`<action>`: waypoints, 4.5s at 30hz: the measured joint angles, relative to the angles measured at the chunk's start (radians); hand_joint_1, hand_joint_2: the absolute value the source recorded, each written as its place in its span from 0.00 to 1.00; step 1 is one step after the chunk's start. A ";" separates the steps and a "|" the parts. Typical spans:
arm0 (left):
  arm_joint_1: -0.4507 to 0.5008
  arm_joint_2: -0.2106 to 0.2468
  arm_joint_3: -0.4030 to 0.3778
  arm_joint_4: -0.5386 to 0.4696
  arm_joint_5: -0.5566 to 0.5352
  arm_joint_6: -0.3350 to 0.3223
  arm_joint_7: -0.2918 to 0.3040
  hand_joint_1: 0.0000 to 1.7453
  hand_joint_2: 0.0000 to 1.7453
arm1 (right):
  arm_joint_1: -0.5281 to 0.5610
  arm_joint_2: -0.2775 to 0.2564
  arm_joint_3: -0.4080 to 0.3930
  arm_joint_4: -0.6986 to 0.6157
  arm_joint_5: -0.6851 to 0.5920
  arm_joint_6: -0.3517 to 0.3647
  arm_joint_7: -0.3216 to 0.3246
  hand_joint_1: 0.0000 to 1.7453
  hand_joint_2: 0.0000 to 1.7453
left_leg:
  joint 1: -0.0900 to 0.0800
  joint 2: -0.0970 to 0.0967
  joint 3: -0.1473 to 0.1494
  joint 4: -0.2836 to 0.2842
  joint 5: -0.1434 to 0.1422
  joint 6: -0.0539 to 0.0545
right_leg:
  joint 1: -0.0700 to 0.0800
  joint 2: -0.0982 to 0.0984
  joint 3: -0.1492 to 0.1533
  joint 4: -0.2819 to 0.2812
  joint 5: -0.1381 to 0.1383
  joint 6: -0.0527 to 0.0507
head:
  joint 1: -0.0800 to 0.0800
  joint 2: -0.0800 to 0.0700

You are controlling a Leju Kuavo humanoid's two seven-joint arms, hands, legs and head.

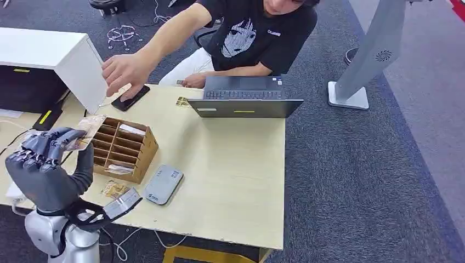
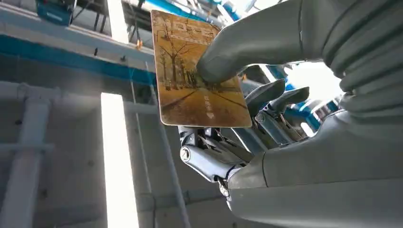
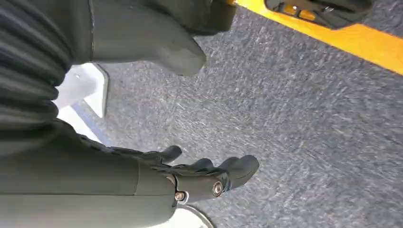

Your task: Pass the card to the sensor for recognition and then transmit it.

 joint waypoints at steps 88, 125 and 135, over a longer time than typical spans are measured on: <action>-0.156 0.315 -0.269 0.336 0.270 -0.094 0.472 0.00 1.00 | 0.012 -0.008 -0.091 0.002 0.045 -0.010 0.004 0.00 1.00 | 0.000 0.006 -0.003 0.000 0.002 -0.001 | 0.000 0.006 -0.006 0.002 0.004 -0.001 | 0.001 0.000; 0.217 0.687 -0.389 0.067 0.040 -0.496 0.665 0.00 1.00 | 0.020 -0.008 -0.151 0.004 0.034 0.011 -0.010 0.00 1.00 | 0.000 0.006 -0.004 -0.001 0.002 -0.002 | 0.000 0.006 -0.007 0.002 0.003 -0.002 | 0.000 0.000; 0.248 0.674 -0.379 0.065 -0.046 -0.447 0.699 0.00 1.00 | 0.020 -0.008 -0.161 0.004 0.035 0.011 -0.010 0.00 1.00 | 0.000 0.006 -0.004 -0.001 0.002 -0.002 | 0.000 0.005 -0.007 0.002 0.003 -0.002 | 0.001 0.000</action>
